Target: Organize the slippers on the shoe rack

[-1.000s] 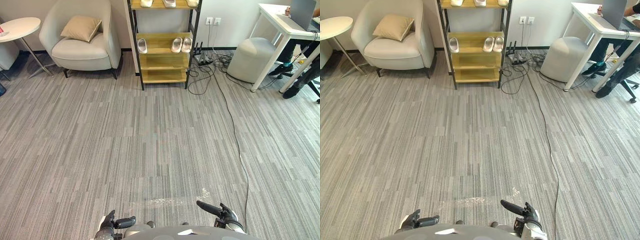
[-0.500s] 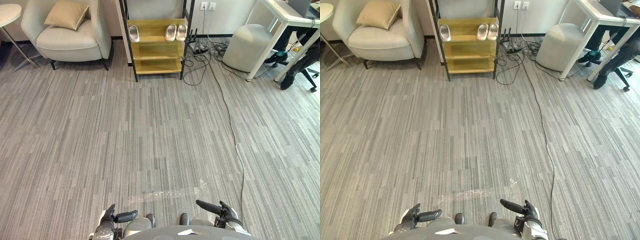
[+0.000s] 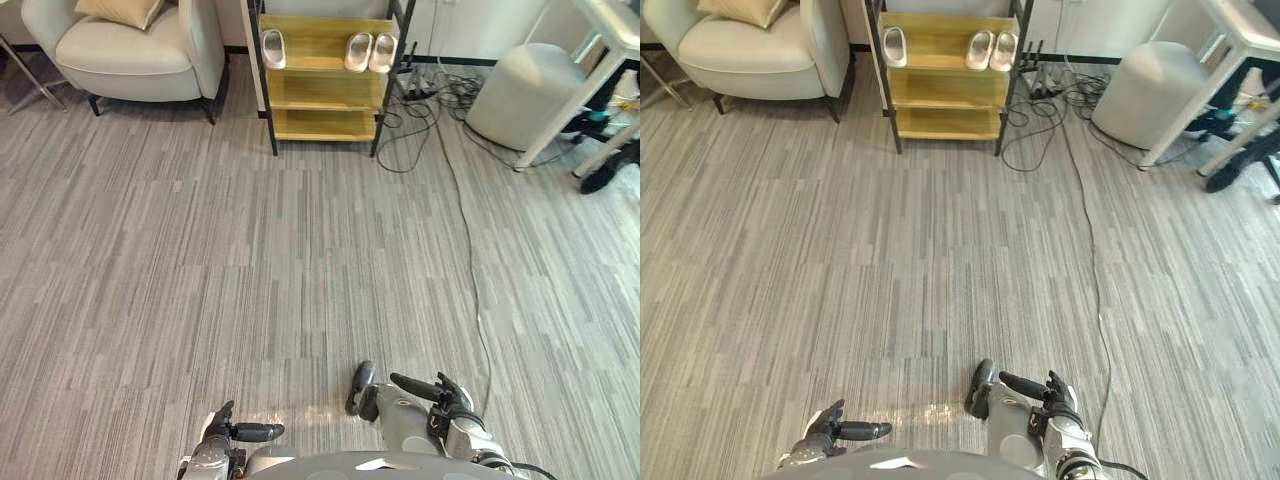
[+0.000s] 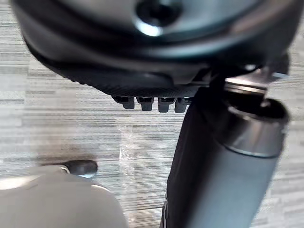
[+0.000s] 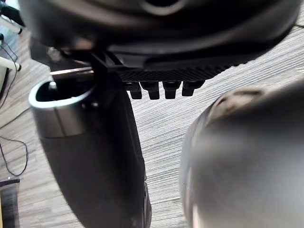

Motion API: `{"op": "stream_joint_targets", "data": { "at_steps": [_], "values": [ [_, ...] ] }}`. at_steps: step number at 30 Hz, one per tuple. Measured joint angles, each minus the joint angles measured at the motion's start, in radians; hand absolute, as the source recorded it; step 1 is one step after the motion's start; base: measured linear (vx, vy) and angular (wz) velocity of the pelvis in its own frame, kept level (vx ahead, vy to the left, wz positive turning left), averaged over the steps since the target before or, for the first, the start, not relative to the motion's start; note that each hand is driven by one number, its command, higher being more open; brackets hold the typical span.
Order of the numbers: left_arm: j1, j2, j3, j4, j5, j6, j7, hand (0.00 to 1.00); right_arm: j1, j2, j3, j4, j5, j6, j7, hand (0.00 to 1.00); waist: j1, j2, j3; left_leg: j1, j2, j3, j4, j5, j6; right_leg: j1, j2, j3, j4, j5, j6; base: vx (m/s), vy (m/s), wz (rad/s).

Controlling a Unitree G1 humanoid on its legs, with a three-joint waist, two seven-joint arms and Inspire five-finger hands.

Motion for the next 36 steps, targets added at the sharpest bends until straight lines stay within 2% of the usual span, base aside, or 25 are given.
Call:
{"op": "stream_joint_targets", "data": {
  "at_steps": [1, 2, 4, 5, 6, 9, 11, 12, 13, 14, 17, 18, 19, 20, 21, 22, 24, 25, 27, 29, 30, 31, 32, 34, 36],
  "values": [
    [-0.009, -0.002, 0.021, 0.001, -0.002, -0.002, -0.004, 1.00, 0.000, 0.000, 0.003, -0.001, -0.002, -0.003, 0.004, 1.00, 0.001, 0.013, 0.001, -0.089, 0.033, -0.002, 0.216, 0.024, -0.015, 0.058, 0.034, -0.014, -0.047, -0.022, -0.006, 0.71, -0.368, 0.21],
    [-0.008, -0.007, 0.040, 0.001, -0.003, -0.001, -0.010, 1.00, 0.005, -0.004, 0.026, 0.004, -0.001, 0.001, 0.003, 1.00, 0.005, 0.021, 0.011, -0.195, 0.078, -0.009, 0.494, 0.094, -0.008, 0.155, 0.077, -0.024, -0.134, -0.026, -0.007, 0.70, -0.370, 0.17],
    [-0.007, -0.007, 0.076, -0.018, -0.012, -0.005, -0.020, 1.00, 0.020, -0.003, 0.047, 0.005, 0.003, 0.001, 0.000, 1.00, 0.018, 0.020, 0.031, -0.306, 0.129, 0.015, 0.803, 0.081, -0.002, 0.288, 0.126, -0.020, -0.232, -0.026, -0.008, 0.53, -0.283, -0.05],
    [-0.008, -0.006, 0.105, -0.045, -0.035, -0.011, -0.022, 1.00, 0.021, 0.004, 0.052, 0.008, 0.012, 0.001, -0.003, 1.00, 0.040, 0.003, 0.042, -0.383, 0.142, 0.049, 0.920, 0.063, 0.014, 0.369, 0.140, -0.004, -0.288, -0.027, -0.008, 0.49, -0.239, -0.22],
    [-0.009, -0.006, 0.112, -0.060, -0.040, -0.018, -0.022, 1.00, 0.020, 0.005, 0.051, 0.007, 0.015, 0.001, -0.005, 1.00, 0.046, -0.005, 0.046, -0.423, 0.140, 0.063, 0.937, 0.054, 0.019, 0.398, 0.142, 0.004, -0.310, -0.027, -0.008, 0.46, -0.175, -0.24],
    [-0.028, -0.008, 0.116, -0.105, -0.058, -0.031, -0.019, 1.00, -0.010, 0.003, 0.048, 0.007, 0.031, 0.001, -0.012, 1.00, 0.067, -0.014, 0.059, -0.595, 0.099, 0.106, 0.822, 0.003, 0.023, 0.472, 0.144, 0.050, -0.384, -0.027, -0.008, 0.53, -0.045, -0.46],
    [-0.054, -0.006, 0.115, -0.115, -0.064, -0.033, -0.026, 1.00, -0.025, 0.006, 0.039, 0.005, 0.031, 0.000, -0.018, 1.00, 0.092, -0.031, 0.081, -0.635, 0.013, 0.115, 0.517, 0.017, 0.027, 0.530, 0.106, 0.097, -0.401, -0.053, 0.032, 0.35, 0.099, -0.71],
    [-0.055, -0.012, 0.114, -0.116, -0.063, -0.033, -0.025, 1.00, -0.024, 0.006, 0.040, 0.002, 0.031, -0.002, -0.022, 1.00, 0.095, -0.031, 0.081, -0.638, -0.025, 0.109, 0.290, 0.092, 0.018, 0.556, 0.095, 0.116, -0.409, -0.081, 0.060, 0.44, 0.157, -0.62],
    [-0.053, -0.020, 0.113, -0.112, -0.064, -0.033, -0.023, 1.00, -0.018, 0.003, 0.040, 0.002, 0.031, -0.003, -0.024, 1.00, 0.099, -0.010, 0.073, -0.628, -0.035, 0.099, 0.202, 0.221, 0.035, 0.573, 0.100, 0.138, -0.412, -0.108, 0.080, 0.58, 0.215, -0.59],
    [-0.057, -0.012, 0.115, -0.105, -0.064, -0.027, -0.022, 1.00, -0.012, 0.025, 0.045, 0.009, 0.031, 0.001, -0.026, 1.00, 0.105, -0.043, 0.067, -0.607, -0.066, 0.101, 0.193, 0.277, 0.087, 0.590, 0.070, 0.164, -0.410, -0.127, 0.088, 0.40, 0.151, -0.34],
    [-0.062, 0.001, 0.117, -0.103, -0.064, -0.023, -0.020, 1.00, 0.002, 0.041, 0.049, 0.013, 0.031, 0.004, -0.025, 1.00, 0.101, -0.075, 0.061, -0.615, -0.092, 0.117, 0.275, 0.222, 0.132, 0.595, 0.022, 0.199, -0.369, -0.121, 0.106, 0.54, 0.145, -0.06],
    [-0.057, 0.002, 0.120, -0.084, -0.065, -0.019, -0.019, 1.00, 0.012, 0.041, 0.052, 0.014, 0.030, 0.005, -0.023, 1.00, 0.103, -0.070, 0.057, -0.583, -0.083, 0.133, 0.337, 0.157, 0.144, 0.578, 0.005, 0.236, -0.238, -0.130, 0.124, 0.57, 0.205, -0.21],
    [-0.054, 0.000, 0.121, -0.080, -0.065, -0.018, -0.018, 1.00, 0.013, 0.041, 0.055, 0.015, 0.030, 0.005, -0.022, 1.00, 0.105, -0.068, 0.057, -0.563, -0.079, 0.140, 0.344, 0.133, 0.146, 0.560, -0.004, 0.246, -0.163, -0.135, 0.134, 0.36, 0.146, -0.39],
    [-0.049, 0.002, 0.117, -0.066, -0.064, -0.016, -0.019, 1.00, 0.014, 0.044, 0.061, 0.019, 0.029, 0.002, -0.018, 1.00, 0.104, -0.069, 0.057, -0.501, -0.077, 0.150, 0.334, 0.090, 0.144, 0.487, -0.036, 0.272, 0.076, -0.120, 0.186, 0.41, 0.176, -0.35],
    [-0.049, 0.012, 0.107, -0.054, -0.062, -0.006, -0.019, 1.00, 0.014, 0.048, 0.061, 0.021, 0.028, 0.002, -0.008, 1.00, 0.094, -0.074, 0.056, -0.422, -0.089, 0.153, 0.305, 0.045, 0.145, 0.355, -0.084, 0.287, 0.401, -0.083, 0.262, 0.38, 0.126, -0.25],
    [-0.047, 0.017, 0.101, -0.049, -0.062, 0.000, -0.018, 1.00, 0.016, 0.046, 0.060, 0.013, 0.027, 0.002, -0.005, 1.00, 0.088, -0.080, 0.053, -0.381, -0.099, 0.156, 0.284, 0.040, 0.146, 0.296, -0.110, 0.280, 0.514, -0.098, 0.236, 0.46, 0.102, -0.07],
    [-0.042, 0.020, 0.088, -0.045, -0.062, 0.005, -0.016, 1.00, 0.012, 0.033, 0.061, 0.000, 0.017, -0.003, -0.003, 1.00, 0.076, -0.081, 0.051, -0.294, -0.108, 0.160, 0.224, 0.039, 0.147, 0.222, -0.140, 0.222, 0.571, -0.131, 0.181, 0.35, 0.030, 0.03],
    [-0.041, 0.019, 0.071, -0.045, -0.063, 0.005, -0.017, 1.00, 0.009, 0.025, 0.062, 0.001, 0.008, -0.007, -0.004, 1.00, 0.072, -0.067, 0.057, -0.215, -0.103, 0.159, 0.161, 0.042, 0.142, 0.175, -0.142, 0.149, 0.461, -0.165, 0.127, 0.33, -0.003, 0.03],
    [-0.041, 0.013, 0.067, -0.045, -0.062, 0.005, -0.016, 1.00, 0.000, 0.023, 0.064, 0.002, -0.001, -0.008, -0.003, 1.00, 0.070, -0.058, 0.050, -0.156, -0.082, 0.152, 0.112, 0.043, 0.137, 0.113, -0.097, 0.126, 0.180, -0.165, 0.122, 0.46, -0.083, 0.16],
    [-0.045, 0.010, 0.065, -0.045, -0.062, 0.004, -0.018, 1.00, -0.005, 0.025, 0.065, 0.007, -0.009, -0.002, 0.000, 1.00, 0.051, -0.060, 0.050, -0.114, -0.072, 0.124, 0.073, 0.038, 0.104, 0.084, -0.041, 0.189, -0.126, -0.036, 0.142, 0.55, -0.186, 0.50],
    [-0.041, 0.008, 0.066, -0.045, -0.062, 0.004, -0.018, 1.00, 0.001, 0.022, 0.064, 0.016, -0.010, 0.003, -0.001, 1.00, 0.040, -0.065, 0.047, -0.088, -0.069, 0.096, 0.052, 0.028, 0.081, 0.100, -0.017, 0.233, -0.193, 0.110, 0.151, 0.53, -0.210, 0.65],
    [-0.041, 0.009, 0.068, -0.043, -0.062, 0.004, -0.017, 1.00, 0.009, 0.016, 0.061, 0.020, -0.009, 0.006, 0.001, 1.00, 0.036, -0.069, 0.040, -0.062, -0.067, 0.070, 0.041, 0.016, 0.061, 0.116, -0.005, 0.255, -0.193, 0.167, 0.084, 0.53, -0.230, 0.48],
    [-0.044, -0.012, 0.073, -0.041, -0.062, 0.002, -0.016, 1.00, 0.006, 0.001, 0.061, 0.028, -0.010, 0.010, 0.000, 1.00, 0.046, -0.035, 0.034, -0.059, -0.034, 0.058, 0.040, 0.014, 0.055, 0.106, 0.015, 0.243, -0.145, 0.132, 0.077, 0.42, -0.187, 0.27],
    [-0.041, -0.040, 0.074, -0.038, -0.062, 0.002, -0.016, 1.00, 0.009, -0.014, 0.050, 0.035, -0.009, 0.014, 0.000, 1.00, 0.037, -0.003, 0.021, -0.065, -0.015, 0.034, 0.071, 0.016, 0.051, 0.102, 0.019, 0.210, -0.084, 0.049, 0.069, 0.48, -0.201, 0.38],
    [-0.046, -0.059, 0.077, -0.039, -0.062, 0.001, -0.019, 1.00, 0.024, -0.018, 0.015, 0.031, -0.009, 0.014, 0.000, 1.00, 0.030, 0.011, 0.020, -0.144, 0.013, 0.013, 0.273, 0.027, 0.034, 0.163, 0.023, 0.167, -0.105, 0.010, 0.067, 0.47, -0.237, 0.63]
  ]
}}
